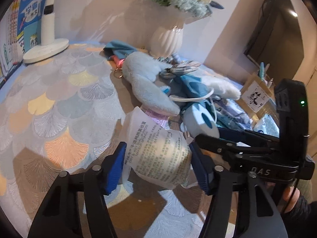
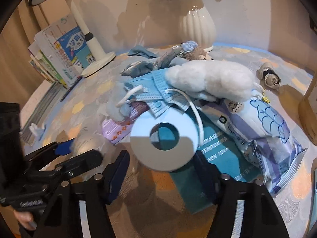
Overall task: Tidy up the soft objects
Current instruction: 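Grasp the clear printed plastic bag with the left gripper while the right gripper grasps the white tape roll, then carry both held items to the glass bowl and open both grippers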
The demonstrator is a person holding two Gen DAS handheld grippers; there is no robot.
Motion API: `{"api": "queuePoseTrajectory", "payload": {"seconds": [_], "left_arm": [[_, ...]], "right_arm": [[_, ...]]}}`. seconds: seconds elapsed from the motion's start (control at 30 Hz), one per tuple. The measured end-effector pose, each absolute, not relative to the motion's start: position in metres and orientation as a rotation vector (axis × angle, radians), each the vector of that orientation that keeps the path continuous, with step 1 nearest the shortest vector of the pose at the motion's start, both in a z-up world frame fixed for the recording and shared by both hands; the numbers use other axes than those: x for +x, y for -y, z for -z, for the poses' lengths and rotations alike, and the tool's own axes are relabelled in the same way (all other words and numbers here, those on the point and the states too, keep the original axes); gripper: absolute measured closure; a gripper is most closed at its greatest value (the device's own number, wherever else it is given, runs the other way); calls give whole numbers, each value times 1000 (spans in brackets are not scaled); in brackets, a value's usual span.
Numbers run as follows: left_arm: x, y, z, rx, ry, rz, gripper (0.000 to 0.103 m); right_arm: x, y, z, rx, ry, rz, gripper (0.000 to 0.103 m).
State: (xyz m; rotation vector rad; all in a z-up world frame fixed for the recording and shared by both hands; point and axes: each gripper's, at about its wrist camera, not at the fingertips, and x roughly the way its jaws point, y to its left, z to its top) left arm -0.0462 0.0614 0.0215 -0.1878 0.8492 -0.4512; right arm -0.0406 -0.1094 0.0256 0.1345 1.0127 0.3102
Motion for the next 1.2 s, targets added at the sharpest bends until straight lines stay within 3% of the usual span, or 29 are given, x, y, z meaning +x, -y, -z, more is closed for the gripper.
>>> {"api": "queuePoseTrajectory", "payload": {"seconds": [0.3,0.47,0.6,0.7,0.77,0.87,1.2], "left_arm": [[-57,-82,-31,-297,-741,507,43],[-57,-83,-32,-303,-734,498,43],[-57,-80,-30,-279,-744,489,43],[-56,-78,-29,-263,-750,480,43],[-57,-77,-29,-251,-752,466,43],[-58,-75,-33,-234,-752,435,43],[-47,12,-156,-106,-551,585,43]], "right_arm": [[-104,107,-46,17,-1004,-485,45],[-132,97,-28,-144,-1052,-500,45],[-124,100,-25,-42,-1065,-491,32],[-118,95,-22,-16,-1059,-441,32],[-120,91,-23,-23,-1021,-404,39],[-125,90,-31,-15,-981,-395,41],[-113,213,-149,115,-706,-176,41]]}}
